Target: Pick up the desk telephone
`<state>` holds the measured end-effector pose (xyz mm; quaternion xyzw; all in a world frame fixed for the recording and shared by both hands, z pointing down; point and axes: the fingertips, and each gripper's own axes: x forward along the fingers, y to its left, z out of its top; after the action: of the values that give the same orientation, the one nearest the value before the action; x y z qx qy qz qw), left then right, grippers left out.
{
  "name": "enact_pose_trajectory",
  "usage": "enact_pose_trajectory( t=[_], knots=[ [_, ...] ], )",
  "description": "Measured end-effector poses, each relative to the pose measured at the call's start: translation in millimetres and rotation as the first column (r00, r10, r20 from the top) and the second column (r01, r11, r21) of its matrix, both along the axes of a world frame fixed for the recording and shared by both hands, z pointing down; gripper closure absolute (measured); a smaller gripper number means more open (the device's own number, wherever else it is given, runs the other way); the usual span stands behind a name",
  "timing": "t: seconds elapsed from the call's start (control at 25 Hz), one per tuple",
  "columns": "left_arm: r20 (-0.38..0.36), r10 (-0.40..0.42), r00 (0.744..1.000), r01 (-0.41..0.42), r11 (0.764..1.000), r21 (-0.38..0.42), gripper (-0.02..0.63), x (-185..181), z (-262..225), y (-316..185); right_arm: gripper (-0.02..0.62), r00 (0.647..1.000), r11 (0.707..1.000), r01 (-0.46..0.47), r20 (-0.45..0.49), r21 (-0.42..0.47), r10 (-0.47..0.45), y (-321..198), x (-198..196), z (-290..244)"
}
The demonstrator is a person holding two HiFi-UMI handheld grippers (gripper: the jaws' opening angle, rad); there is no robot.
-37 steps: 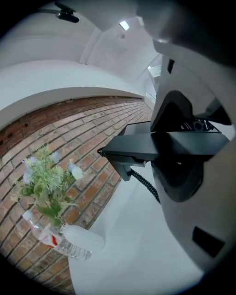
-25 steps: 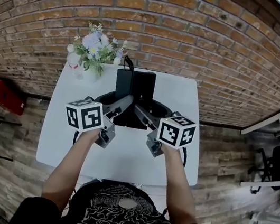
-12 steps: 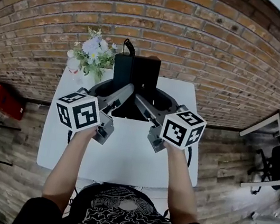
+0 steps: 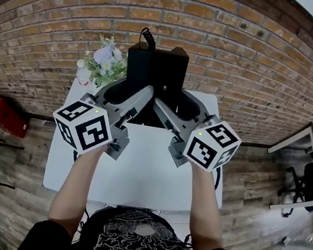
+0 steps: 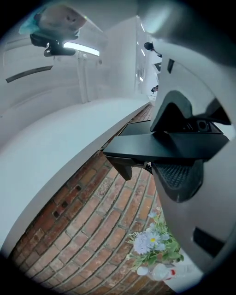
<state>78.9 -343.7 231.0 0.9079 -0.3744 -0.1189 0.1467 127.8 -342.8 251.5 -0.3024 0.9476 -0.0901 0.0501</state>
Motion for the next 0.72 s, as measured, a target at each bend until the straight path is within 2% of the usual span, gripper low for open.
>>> enact_pose_trajectory(
  t=[0.2, 0.72],
  knots=[
    [-0.002, -0.001, 1.000, 0.001, 1.000, 0.026, 0.408, -1.0, -7.8, 6.6, 0.351, 1.000, 1.000, -0.002, -0.002, 0.030, 0.002, 6.1, -0.7, -7.9],
    [0.027, -0.004, 1.000, 0.003, 0.999, 0.038, 0.408, 0.7, -8.6, 10.5, 0.349, 1.000, 1.000, -0.009, 0.008, 0.029, 0.009, 9.3, -0.3, -7.0]
  ],
)
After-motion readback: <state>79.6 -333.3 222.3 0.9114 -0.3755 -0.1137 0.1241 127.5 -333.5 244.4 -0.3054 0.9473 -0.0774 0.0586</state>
